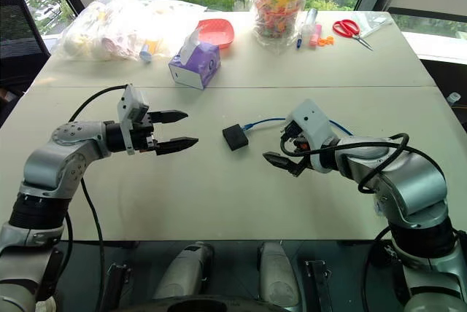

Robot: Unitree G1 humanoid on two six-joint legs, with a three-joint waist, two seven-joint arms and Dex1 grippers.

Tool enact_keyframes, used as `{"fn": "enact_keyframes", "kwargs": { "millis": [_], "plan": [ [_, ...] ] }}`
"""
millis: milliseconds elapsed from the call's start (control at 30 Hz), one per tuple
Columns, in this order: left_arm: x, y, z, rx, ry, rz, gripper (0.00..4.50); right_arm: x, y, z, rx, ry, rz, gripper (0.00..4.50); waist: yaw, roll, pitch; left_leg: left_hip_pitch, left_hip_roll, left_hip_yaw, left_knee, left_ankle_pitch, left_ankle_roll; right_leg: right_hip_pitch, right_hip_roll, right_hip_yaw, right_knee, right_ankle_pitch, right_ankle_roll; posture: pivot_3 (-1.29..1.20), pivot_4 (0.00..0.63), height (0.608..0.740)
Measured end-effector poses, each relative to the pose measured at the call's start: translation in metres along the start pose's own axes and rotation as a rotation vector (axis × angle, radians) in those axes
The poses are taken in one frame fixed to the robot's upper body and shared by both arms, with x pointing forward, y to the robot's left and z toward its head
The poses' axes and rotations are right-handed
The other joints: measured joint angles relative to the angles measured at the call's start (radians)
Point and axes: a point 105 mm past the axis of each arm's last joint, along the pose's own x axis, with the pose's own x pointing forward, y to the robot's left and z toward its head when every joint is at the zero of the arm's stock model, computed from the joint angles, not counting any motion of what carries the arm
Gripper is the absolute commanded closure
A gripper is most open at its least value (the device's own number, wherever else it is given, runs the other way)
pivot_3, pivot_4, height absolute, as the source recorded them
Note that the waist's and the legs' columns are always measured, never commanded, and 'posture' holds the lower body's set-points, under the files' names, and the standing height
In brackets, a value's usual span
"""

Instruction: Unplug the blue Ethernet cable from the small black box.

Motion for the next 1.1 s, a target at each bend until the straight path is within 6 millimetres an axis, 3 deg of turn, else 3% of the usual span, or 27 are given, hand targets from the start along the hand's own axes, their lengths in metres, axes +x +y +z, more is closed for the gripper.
{"fn": "enact_keyframes", "kwargs": {
  "millis": [700, 967, 1100],
  "plan": [
    [0.000, -0.005, 0.004, -0.004, 0.004, -0.051, 0.17, -0.016, -0.009, 0.015, -0.069, 0.010, -0.010, 0.00, 0.000, 0.000, 0.000, -0.003, 0.000, 0.000, 0.002, 0.000, 0.000, -0.003, 0.000, 0.000, 0.002, 0.002, 0.002, 0.00, 0.150, 0.740],
    [0.002, -0.007, 0.004, -0.009, 0.007, -0.046, 0.17, 0.002, -0.035, 0.028, -0.090, 0.005, -0.034, 0.00, -0.004, 0.000, 0.000, -0.003, 0.000, 0.001, 0.003, 0.000, 0.000, -0.003, 0.000, 0.000, 0.002, 0.002, 0.001, 0.00, 0.150, 0.740],
    [0.001, -0.010, 0.003, -0.003, 0.009, -0.044, 0.17, 0.027, -0.052, 0.033, -0.130, 0.028, -0.017, 0.00, -0.008, 0.000, 0.000, -0.003, 0.000, 0.001, 0.003, 0.000, 0.000, -0.004, 0.000, 0.001, 0.002, 0.002, 0.002, 0.00, 0.150, 0.740]
  ]
}}
